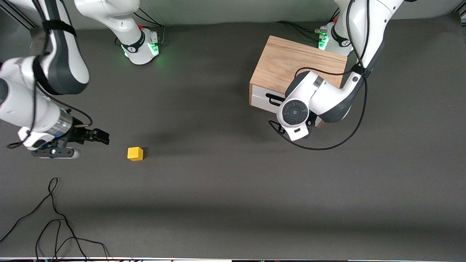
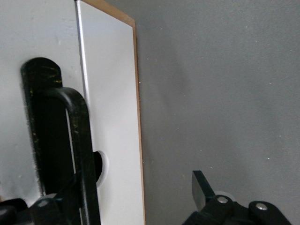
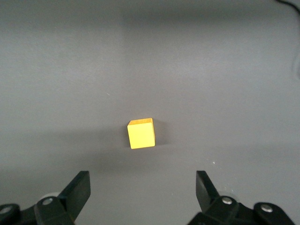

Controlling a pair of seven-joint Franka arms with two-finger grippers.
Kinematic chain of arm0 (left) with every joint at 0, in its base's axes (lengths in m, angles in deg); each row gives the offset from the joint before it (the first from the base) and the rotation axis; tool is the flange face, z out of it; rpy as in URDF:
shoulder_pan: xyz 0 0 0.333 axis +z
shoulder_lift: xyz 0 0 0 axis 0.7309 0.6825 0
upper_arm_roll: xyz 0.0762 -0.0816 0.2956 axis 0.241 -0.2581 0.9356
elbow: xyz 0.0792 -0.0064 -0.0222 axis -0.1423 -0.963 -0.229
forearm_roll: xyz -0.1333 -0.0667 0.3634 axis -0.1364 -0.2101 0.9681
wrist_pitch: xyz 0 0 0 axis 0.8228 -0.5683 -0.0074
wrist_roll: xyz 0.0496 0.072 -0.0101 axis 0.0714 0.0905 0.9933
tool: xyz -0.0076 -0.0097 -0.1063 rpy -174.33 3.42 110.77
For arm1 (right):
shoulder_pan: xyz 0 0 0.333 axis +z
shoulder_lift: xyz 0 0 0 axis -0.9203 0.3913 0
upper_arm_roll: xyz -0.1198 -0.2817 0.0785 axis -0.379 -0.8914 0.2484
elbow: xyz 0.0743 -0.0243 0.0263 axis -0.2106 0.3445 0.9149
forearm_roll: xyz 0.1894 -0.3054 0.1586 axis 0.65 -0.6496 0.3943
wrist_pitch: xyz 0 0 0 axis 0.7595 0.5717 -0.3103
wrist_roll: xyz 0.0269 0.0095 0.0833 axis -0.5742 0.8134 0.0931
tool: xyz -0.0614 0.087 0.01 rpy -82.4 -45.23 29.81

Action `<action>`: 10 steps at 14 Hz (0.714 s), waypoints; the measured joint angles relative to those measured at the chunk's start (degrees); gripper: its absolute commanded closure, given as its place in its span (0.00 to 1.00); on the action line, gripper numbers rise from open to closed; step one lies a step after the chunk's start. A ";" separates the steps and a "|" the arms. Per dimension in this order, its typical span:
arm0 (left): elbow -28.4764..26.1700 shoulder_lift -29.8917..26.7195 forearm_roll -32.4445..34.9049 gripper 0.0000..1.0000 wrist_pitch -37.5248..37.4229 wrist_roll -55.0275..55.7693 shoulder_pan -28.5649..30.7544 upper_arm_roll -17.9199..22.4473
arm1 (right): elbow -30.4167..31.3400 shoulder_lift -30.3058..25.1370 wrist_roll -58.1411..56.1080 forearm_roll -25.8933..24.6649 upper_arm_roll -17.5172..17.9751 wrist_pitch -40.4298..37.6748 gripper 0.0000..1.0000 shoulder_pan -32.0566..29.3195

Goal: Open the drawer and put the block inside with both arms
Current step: 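Pull the drawer open with the left gripper while the right gripper reaches the cube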

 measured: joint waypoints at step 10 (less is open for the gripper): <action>8.37 5.27 4.18 0.00 -0.24 0.00 -0.75 -0.26 | 8.61 4.59 0.00 0.00 0.13 13.68 0.00 1.05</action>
